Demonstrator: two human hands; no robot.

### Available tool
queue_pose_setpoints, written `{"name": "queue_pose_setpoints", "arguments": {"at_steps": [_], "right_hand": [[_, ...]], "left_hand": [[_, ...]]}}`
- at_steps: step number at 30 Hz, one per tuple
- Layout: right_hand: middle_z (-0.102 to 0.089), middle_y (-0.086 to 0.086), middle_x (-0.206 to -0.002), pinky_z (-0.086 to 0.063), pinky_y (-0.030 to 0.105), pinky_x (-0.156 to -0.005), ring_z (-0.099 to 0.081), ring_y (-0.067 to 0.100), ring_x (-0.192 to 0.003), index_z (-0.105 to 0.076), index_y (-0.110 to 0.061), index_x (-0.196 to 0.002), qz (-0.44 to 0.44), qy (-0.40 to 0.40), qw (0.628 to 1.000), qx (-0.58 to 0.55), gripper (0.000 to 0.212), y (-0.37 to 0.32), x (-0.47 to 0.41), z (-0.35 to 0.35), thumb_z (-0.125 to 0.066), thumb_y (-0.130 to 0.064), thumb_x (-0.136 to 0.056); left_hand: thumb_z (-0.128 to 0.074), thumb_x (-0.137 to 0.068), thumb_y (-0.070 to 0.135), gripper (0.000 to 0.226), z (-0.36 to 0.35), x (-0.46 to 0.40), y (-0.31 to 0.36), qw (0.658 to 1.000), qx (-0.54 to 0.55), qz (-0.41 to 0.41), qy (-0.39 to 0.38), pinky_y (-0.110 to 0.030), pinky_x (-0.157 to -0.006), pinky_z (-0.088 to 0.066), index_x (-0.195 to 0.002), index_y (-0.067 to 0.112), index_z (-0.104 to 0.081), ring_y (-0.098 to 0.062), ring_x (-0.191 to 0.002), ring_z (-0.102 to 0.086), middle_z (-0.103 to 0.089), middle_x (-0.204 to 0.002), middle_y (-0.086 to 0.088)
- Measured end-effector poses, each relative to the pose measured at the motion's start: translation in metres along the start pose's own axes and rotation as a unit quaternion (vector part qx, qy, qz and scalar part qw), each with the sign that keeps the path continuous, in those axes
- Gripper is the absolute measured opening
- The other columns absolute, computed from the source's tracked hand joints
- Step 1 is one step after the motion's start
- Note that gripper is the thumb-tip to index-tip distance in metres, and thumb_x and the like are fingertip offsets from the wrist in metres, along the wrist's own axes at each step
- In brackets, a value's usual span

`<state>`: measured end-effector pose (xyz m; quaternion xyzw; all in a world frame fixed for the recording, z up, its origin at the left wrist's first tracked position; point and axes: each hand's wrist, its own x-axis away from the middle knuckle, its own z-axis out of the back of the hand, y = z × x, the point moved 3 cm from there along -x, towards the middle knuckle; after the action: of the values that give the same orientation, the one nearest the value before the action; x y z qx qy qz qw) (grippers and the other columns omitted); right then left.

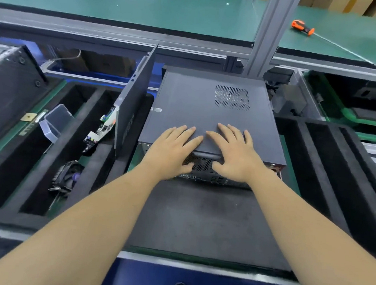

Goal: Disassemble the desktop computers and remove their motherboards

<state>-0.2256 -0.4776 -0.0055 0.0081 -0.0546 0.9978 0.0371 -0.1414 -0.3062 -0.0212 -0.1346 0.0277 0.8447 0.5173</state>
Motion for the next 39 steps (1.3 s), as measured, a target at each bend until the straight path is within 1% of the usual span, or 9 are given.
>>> {"name": "queue_pose_setpoints", "arguments": {"at_steps": [3, 5, 9, 13, 16, 25, 30, 36, 39], "right_hand": [[-0.050, 0.007, -0.139, -0.026, 0.053, -0.111, -0.039, 0.029, -0.133, -0.055, -0.021, -0.132, 0.076, 0.140, 0.987, -0.018, 0.056, -0.041, 0.007, 0.000, -0.057, -0.030, -0.077], [-0.061, 0.007, -0.100, -0.040, 0.043, -0.084, -0.055, 0.031, -0.095, -0.067, -0.012, -0.099, 0.094, 0.264, 0.960, -0.002, 0.026, -0.068, 0.012, -0.003, -0.059, -0.020, -0.075], [-0.056, 0.005, -0.068, -0.045, 0.040, -0.056, -0.054, 0.030, -0.064, -0.061, -0.007, -0.079, 0.102, 0.189, 0.975, -0.054, 0.007, -0.122, 0.013, -0.039, -0.060, -0.014, -0.081], [-0.059, 0.001, -0.077, -0.049, 0.040, -0.059, -0.056, 0.026, -0.074, -0.062, -0.012, -0.092, 0.049, 0.060, 0.996, -0.046, 0.016, -0.188, 0.006, -0.085, -0.048, -0.020, -0.092], [-0.062, 0.001, -0.078, -0.048, 0.038, -0.060, -0.058, 0.027, -0.073, -0.059, -0.014, -0.089, 0.033, 0.009, 0.997, -0.064, 0.016, -0.252, 0.003, -0.114, -0.046, -0.023, -0.092], [-0.064, 0.004, -0.078, -0.042, 0.034, -0.059, -0.056, 0.030, -0.074, -0.059, -0.013, -0.095, 0.050, -0.068, 0.992, -0.089, 0.017, -0.390, -0.007, -0.168, -0.043, -0.020, -0.094], [-0.066, 0.005, -0.084, -0.050, 0.037, -0.067, -0.058, 0.030, -0.079, -0.059, -0.013, -0.098, 0.045, -0.103, 0.990, -0.081, 0.020, -0.409, -0.016, -0.178, -0.042, -0.021, -0.095], [-0.067, 0.003, -0.085, -0.049, 0.036, -0.067, -0.058, 0.030, -0.079, -0.059, -0.017, -0.097, 0.047, -0.111, 0.990, -0.070, 0.018, -0.429, -0.027, -0.180, -0.042, -0.022, -0.094], [-0.067, 0.002, -0.083, -0.052, 0.038, -0.070, -0.060, 0.030, -0.079, -0.060, -0.017, -0.099, 0.064, -0.110, 0.990, -0.062, 0.019, -0.442, -0.026, -0.184, -0.042, -0.023, -0.094]], "left_hand": [[-0.063, -0.077, 0.024, 0.058, -0.002, 0.027, 0.009, 0.993, 0.013, -0.057, 0.099, -0.049, -0.108, -0.041, -0.131, 0.007, -0.057, -0.040, -0.121, -0.054, -0.057, -0.134, -0.021], [-0.059, -0.074, 0.023, 0.059, -0.006, 0.051, 0.003, 0.991, -0.013, -0.067, 0.112, -0.048, -0.103, -0.041, -0.131, 0.010, -0.052, -0.036, -0.118, -0.053, -0.057, -0.132, -0.017], [-0.059, -0.073, 0.026, 0.048, -0.016, 0.107, -0.021, 0.995, -0.009, -0.044, 0.093, -0.043, -0.076, -0.043, -0.119, 0.012, -0.050, -0.033, -0.094, -0.053, -0.058, -0.112, -0.012], [-0.061, -0.078, 0.019, 0.014, -0.023, 0.178, -0.055, 0.996, 0.080, -0.036, 0.024, -0.037, -0.051, -0.039, -0.086, 0.009, -0.055, -0.028, -0.062, -0.048, -0.051, -0.075, -0.006], [-0.064, -0.080, 0.016, 0.019, -0.028, 0.243, -0.087, 0.990, 0.137, 0.007, -0.033, -0.036, -0.045, -0.040, -0.070, 0.011, -0.049, -0.031, -0.052, -0.049, -0.050, -0.062, -0.007], [-0.039, -0.097, 0.034, 0.019, -0.062, 0.413, -0.185, 0.950, 0.104, 0.142, -0.257, -0.034, -0.059, -0.036, -0.086, 0.019, -0.041, -0.029, -0.081, -0.061, -0.064, -0.087, -0.002], [-0.039, -0.094, 0.032, 0.019, -0.068, 0.463, -0.219, 0.915, 0.129, 0.223, -0.310, -0.032, -0.057, -0.034, -0.076, 0.025, -0.037, -0.020, -0.066, -0.048, -0.050, -0.071, 0.006], [-0.054, -0.089, 0.037, 0.033, -0.071, 0.507, -0.225, 0.797, 0.188, 0.262, -0.511, -0.033, -0.065, -0.049, -0.063, 0.016, -0.050, -0.020, -0.061, -0.052, -0.052, -0.062, 0.002], [-0.060, -0.088, 0.031, 0.030, -0.082, 0.538, -0.203, 0.740, 0.205, 0.264, -0.583, -0.027, -0.062, -0.045, -0.066, 0.012, -0.054, -0.017, -0.055, -0.051, -0.049, -0.053, 0.006]]}}
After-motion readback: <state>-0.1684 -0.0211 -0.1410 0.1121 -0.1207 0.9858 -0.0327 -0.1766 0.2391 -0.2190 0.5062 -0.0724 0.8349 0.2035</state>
